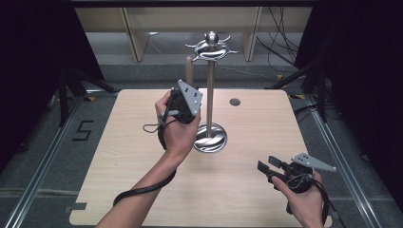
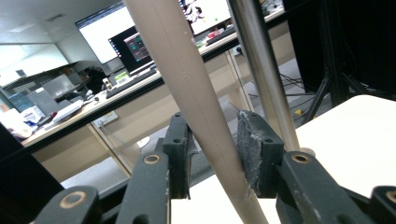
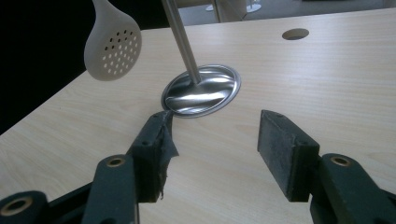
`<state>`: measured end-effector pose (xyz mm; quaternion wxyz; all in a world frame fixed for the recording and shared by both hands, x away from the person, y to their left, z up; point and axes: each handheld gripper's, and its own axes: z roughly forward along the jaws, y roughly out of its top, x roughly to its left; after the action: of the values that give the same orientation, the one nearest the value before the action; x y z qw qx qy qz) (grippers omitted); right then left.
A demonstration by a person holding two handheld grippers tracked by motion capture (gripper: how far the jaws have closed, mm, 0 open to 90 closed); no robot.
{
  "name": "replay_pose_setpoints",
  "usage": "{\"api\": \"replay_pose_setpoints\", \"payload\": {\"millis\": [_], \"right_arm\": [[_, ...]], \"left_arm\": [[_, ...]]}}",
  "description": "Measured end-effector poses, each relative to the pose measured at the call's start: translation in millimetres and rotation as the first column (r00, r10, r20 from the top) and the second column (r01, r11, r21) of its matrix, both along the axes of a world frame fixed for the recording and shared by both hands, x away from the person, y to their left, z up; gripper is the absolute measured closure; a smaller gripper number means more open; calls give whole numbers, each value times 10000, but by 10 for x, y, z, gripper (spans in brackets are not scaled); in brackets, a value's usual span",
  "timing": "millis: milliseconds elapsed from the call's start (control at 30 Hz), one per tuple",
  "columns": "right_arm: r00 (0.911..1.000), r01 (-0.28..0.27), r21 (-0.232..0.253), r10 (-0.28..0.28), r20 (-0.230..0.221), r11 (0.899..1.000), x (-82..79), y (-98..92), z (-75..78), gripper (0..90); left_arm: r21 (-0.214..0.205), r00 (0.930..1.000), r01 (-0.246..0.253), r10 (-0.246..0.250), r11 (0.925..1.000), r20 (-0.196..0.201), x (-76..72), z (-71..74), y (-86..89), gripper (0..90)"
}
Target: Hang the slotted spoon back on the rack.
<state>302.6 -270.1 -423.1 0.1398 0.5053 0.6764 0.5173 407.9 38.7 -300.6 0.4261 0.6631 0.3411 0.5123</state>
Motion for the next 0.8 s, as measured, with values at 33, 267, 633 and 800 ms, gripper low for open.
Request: {"api": "replay_pose_setpoints", "payload": {"millis": [33, 267, 633, 800], "right_arm": [[10000, -7, -10, 7, 3, 10000, 0, 0, -1, 457], [9998, -71, -108, 73, 172, 9999, 10, -7, -10, 455], [9996, -262, -163, 264, 129, 9995, 17, 7, -14, 453], [9994, -241, -283, 248, 246, 9993, 17, -7, -10, 453]], "left_arm": [[1, 10000, 14, -14, 10000, -6, 1, 0, -2, 645], [12, 9999, -97, 97, 10000, -39, 8, 11, 28, 665], [609, 9935, -1096, 1074, 9921, 377, -39, 41, 42, 710], [876, 9914, -1244, 1202, 9884, 511, -51, 35, -4, 701]]}}
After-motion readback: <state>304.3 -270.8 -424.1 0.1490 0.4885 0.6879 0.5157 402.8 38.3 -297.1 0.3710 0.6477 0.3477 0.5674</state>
